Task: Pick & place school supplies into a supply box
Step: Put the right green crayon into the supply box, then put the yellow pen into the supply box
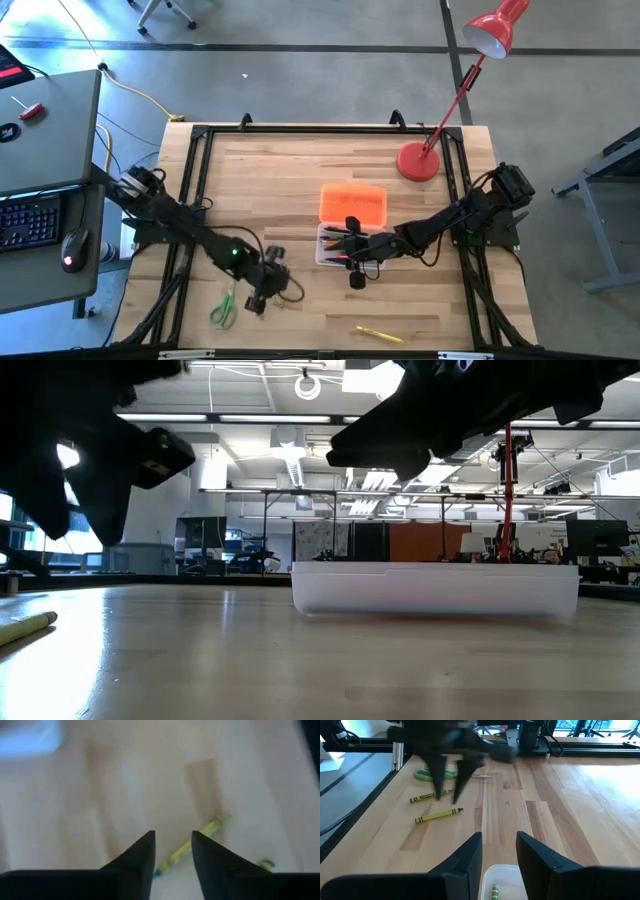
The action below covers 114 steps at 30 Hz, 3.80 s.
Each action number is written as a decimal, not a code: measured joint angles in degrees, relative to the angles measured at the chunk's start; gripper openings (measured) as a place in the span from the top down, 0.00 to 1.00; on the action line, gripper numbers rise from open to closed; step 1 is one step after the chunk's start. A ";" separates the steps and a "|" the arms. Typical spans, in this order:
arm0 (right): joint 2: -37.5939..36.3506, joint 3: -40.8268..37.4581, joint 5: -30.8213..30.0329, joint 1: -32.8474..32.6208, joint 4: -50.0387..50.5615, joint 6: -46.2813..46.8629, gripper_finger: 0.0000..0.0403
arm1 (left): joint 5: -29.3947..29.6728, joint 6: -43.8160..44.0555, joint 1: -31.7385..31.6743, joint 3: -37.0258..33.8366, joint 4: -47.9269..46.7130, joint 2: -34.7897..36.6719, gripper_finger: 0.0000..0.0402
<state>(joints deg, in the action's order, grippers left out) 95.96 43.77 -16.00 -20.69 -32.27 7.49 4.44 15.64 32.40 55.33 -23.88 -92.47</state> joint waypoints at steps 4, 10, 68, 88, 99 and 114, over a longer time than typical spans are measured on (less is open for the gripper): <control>0.00 0.00 -0.03 0.00 0.35 0.04 0.75 | -1.50 -8.42 1.98 0.03 4.98 -1.76 0.53; -0.02 0.00 -0.05 0.00 0.67 1.24 0.75 | -6.39 -9.50 2.22 0.07 7.64 -5.87 0.53; -3.13 -0.02 -0.24 -2.57 0.61 2.57 0.75 | -2.29 -14.48 -2.80 -17.06 56.84 -14.70 0.86; -12.85 0.00 -16.21 -16.48 11.08 4.75 0.75 | -4.10 -21.96 -23.84 11.71 33.93 -20.08 0.87; -12.83 0.00 -18.33 -19.97 17.90 8.24 0.75 | -5.12 -12.35 -28.06 12.50 33.35 -24.15 0.74; 2.26 0.00 -17.65 -31.48 4.76 20.59 0.75 | -3.45 -12.32 -27.91 17.36 33.35 -24.15 0.57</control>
<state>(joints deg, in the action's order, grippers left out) 98.22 43.77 -33.65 -52.17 -27.51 28.08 0.99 3.31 4.49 72.69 9.47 -116.61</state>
